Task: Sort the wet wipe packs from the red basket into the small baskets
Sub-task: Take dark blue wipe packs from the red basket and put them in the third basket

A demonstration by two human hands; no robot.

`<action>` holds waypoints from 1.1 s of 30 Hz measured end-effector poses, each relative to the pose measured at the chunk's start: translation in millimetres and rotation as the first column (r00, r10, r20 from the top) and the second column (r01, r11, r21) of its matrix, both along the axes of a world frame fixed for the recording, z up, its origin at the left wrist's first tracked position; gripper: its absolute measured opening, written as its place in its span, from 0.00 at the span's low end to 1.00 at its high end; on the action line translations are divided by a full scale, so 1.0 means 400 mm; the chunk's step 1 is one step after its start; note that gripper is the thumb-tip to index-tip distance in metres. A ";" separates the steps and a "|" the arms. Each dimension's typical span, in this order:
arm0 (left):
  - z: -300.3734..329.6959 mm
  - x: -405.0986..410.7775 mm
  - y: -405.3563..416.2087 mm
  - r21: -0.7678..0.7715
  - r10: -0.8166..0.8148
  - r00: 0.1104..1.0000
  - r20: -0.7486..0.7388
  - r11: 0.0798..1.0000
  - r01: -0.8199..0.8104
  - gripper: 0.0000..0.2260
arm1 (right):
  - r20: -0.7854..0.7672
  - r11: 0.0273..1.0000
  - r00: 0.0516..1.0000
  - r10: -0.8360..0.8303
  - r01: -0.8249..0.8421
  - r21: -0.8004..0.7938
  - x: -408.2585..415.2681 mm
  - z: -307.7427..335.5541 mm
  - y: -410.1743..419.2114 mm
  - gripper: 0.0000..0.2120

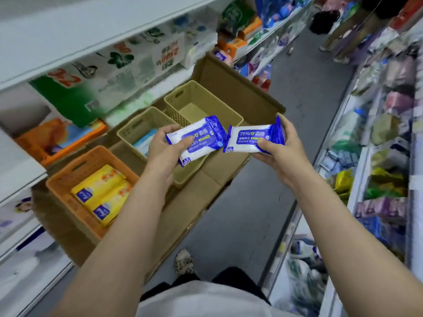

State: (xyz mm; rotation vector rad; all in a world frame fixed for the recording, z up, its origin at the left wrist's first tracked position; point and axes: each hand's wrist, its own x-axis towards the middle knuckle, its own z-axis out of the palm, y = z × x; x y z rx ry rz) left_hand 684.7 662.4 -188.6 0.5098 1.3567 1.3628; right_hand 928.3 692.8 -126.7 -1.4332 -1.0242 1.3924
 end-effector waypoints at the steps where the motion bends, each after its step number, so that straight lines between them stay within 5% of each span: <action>1: -0.001 0.002 0.026 -0.001 -0.006 1.000 -0.014 1.000 0.006 0.17 | -0.010 0.999 0.999 0.032 -0.033 -0.022 0.006 -0.003 0.035 0.33; 7: -0.020 -0.004 0.152 0.002 0.117 0.993 -0.031 0.993 -0.117 0.13 | -0.020 0.975 0.988 0.151 -0.152 -0.159 -0.025 -0.066 0.258 0.26; 14: -0.060 0.021 0.311 -0.069 0.403 0.912 -0.071 0.911 -0.407 0.14 | -0.123 0.843 0.857 0.501 -0.515 -0.156 -0.067 -0.140 0.594 0.28; 22: -0.102 0.097 0.432 -0.170 0.627 0.770 -0.117 0.751 -0.637 0.13 | 0.136 0.703 0.694 0.707 -0.671 -0.235 -0.138 -0.236 0.871 0.15; 30: -0.201 0.061 0.446 -0.301 0.693 0.697 -0.185 0.635 -0.711 0.16 | 0.592 0.525 0.345 0.728 -0.837 -0.157 -0.319 -0.393 0.964 0.10; 33: -0.240 0.034 0.453 -0.337 0.707 0.682 -0.188 0.606 -0.721 0.18 | 0.653 0.439 0.203 0.729 -0.872 -0.219 -0.379 -0.450 0.980 0.21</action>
